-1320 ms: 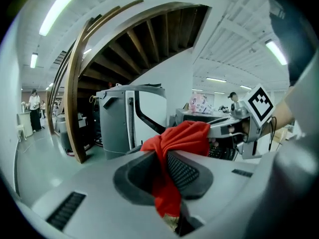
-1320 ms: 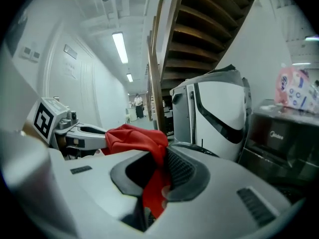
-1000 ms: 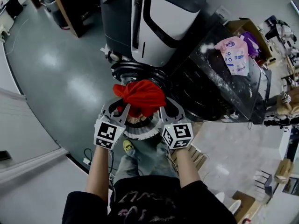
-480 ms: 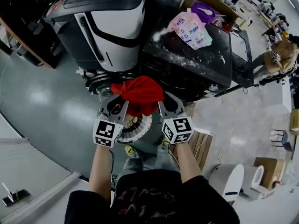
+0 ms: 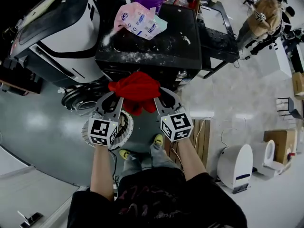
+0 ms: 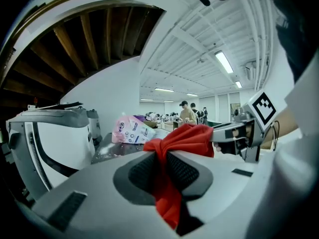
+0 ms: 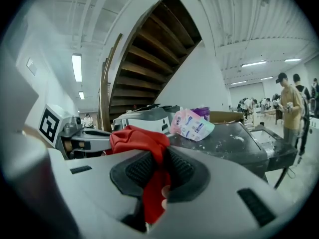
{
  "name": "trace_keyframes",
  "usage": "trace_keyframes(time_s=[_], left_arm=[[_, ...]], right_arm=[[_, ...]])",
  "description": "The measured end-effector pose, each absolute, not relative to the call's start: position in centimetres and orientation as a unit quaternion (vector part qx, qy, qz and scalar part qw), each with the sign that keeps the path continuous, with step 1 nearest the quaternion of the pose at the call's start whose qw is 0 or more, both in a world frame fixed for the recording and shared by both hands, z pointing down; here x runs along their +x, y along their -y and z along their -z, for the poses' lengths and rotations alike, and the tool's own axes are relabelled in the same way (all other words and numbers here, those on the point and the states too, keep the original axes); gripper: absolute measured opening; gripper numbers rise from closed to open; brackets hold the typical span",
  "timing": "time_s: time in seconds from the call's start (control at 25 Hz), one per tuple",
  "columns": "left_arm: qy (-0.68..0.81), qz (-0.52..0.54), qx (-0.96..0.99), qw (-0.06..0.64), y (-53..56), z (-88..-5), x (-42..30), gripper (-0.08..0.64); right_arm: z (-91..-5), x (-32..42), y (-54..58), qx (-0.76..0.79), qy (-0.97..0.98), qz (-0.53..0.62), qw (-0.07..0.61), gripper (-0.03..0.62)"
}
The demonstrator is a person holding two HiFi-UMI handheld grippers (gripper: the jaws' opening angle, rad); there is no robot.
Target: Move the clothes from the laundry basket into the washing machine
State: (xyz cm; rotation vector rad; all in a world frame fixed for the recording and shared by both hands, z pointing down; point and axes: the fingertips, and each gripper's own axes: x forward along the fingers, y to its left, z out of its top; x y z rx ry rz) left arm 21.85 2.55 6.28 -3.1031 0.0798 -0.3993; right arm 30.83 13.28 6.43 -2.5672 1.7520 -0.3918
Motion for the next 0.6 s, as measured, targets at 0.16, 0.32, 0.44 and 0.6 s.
trace_keyframes(time_s=[0.16,0.32,0.44,0.6], left_arm=[[-0.023,0.128,-0.992,0.003,-4.9,-6.2,24.7,0.072],[-0.014,0.132,-0.991,0.005,-5.6,-6.6,26.3,0.073],[-0.002,0.134,-0.991,0.0,-5.6,-7.4,26.9,0.072],[0.025,0.136,-0.99,-0.005,-4.8,-8.5,27.1,0.073]], right_arm=[[-6.3,33.7,-15.6,-0.819,-0.559,0.126,0.005,0.063],[-6.9,35.4,-16.3,-0.824,-0.549,0.134,0.019,0.063],[-7.7,35.8,-16.4,-0.832,-0.537,0.139,0.019,0.063],[-8.6,36.0,-15.8,-0.846,-0.514,0.14,0.02,0.064]])
